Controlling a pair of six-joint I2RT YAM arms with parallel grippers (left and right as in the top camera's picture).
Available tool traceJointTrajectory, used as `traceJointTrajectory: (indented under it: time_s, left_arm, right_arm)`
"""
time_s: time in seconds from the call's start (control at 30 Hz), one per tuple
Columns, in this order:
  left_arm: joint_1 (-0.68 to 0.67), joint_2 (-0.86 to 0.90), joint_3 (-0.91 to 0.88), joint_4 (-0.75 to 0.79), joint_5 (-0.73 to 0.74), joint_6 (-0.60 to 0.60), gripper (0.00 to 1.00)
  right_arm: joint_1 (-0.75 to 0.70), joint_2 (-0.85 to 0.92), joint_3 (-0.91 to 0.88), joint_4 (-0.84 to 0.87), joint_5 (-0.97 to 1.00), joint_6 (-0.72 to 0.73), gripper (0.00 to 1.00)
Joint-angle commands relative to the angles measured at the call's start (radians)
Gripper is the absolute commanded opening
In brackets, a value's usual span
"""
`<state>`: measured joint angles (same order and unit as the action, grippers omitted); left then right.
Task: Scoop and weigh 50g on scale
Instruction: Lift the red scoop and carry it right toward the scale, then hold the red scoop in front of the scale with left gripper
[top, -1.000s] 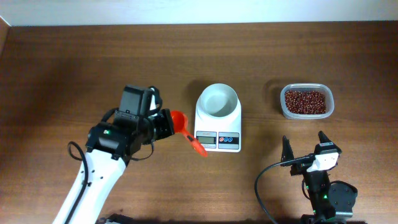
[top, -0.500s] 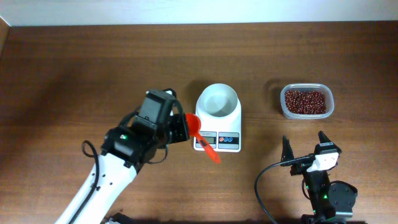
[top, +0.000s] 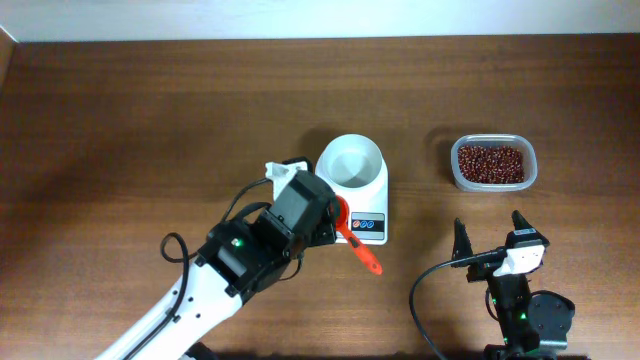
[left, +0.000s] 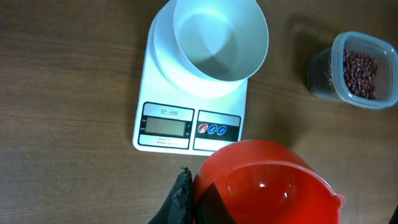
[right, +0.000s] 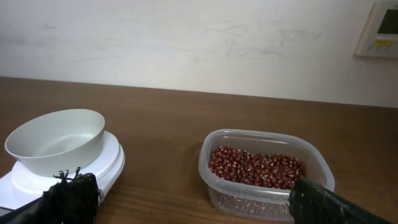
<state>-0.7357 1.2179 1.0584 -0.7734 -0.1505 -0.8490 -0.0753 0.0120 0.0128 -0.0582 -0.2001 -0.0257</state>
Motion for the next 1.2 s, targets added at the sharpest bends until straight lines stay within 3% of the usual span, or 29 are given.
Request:
traceJointTrajectory:
  time_s: [0.0, 0.33, 0.7, 0.87, 1.17]
  left_arm:
    - [-0.021, -0.014, 0.002, 0.002, -0.095, -0.133, 0.0]
    - [-0.021, -0.014, 0.002, -0.023, -0.11, -0.288, 0.0]
    - [-0.021, -0.014, 0.002, -0.04, -0.113, -0.297, 0.0]
    - [-0.021, -0.014, 0.002, -0.115, -0.141, -0.44, 0.0]
    - [-0.021, -0.014, 0.002, -0.141, -0.143, -0.449, 0.0]
  right_arm:
    - [-0.005, -0.008, -0.007, -0.004, 0.005, 0.003, 0.99]
    - [-0.005, -0.009, -0.007, -0.004, 0.005, 0.003, 0.99]
    - [-0.005, -0.009, -0.007, -0.004, 0.005, 0.003, 0.99]
    - [-0.005, -0.009, -0.007, -0.004, 0.005, 0.003, 0.99]
    - [-0.005, -0.009, -0.007, -0.004, 0.005, 0.003, 0.99]
